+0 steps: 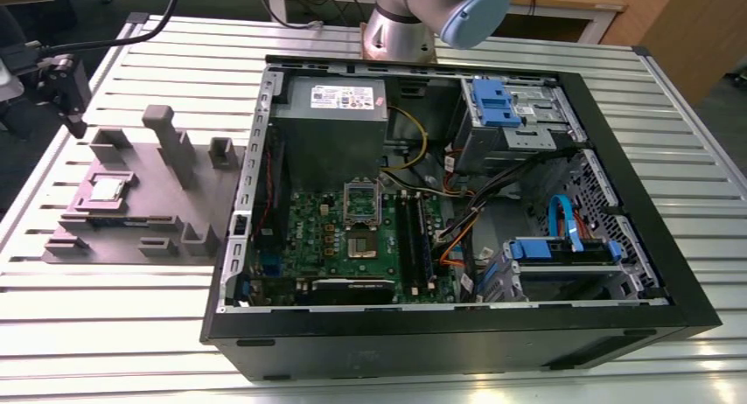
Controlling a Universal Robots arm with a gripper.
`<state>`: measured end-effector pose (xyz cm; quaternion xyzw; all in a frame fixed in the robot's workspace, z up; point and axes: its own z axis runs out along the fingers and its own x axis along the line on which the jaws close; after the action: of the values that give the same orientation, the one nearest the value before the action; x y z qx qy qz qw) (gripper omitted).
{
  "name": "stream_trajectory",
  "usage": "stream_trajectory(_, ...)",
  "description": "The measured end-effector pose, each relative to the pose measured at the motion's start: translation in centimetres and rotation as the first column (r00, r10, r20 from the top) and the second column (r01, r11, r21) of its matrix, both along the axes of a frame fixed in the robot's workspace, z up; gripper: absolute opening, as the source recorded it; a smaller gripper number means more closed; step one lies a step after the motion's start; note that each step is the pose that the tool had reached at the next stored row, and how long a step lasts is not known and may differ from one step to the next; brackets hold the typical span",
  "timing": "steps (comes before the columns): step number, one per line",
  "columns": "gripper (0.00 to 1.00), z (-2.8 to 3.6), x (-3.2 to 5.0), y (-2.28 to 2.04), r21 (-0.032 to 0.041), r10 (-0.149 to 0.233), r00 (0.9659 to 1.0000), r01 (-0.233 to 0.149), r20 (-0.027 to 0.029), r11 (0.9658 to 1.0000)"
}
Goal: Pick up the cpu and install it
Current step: 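Pick up the cpu and move it towards the insertion slot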
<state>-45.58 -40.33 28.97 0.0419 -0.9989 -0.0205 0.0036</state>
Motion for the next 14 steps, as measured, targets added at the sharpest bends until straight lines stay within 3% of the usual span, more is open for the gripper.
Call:
stream_trajectory(9, 0.64, -1.47, -0.01, -0.22, -0.0004, 0.0, 1.0, 0.0, -0.0002, 1.0)
stream_trajectory(14, 0.64, -1.88, 0.09, -0.23, -0.0005, 0.0, 1.0, 0.0, -0.0004, 1.0)
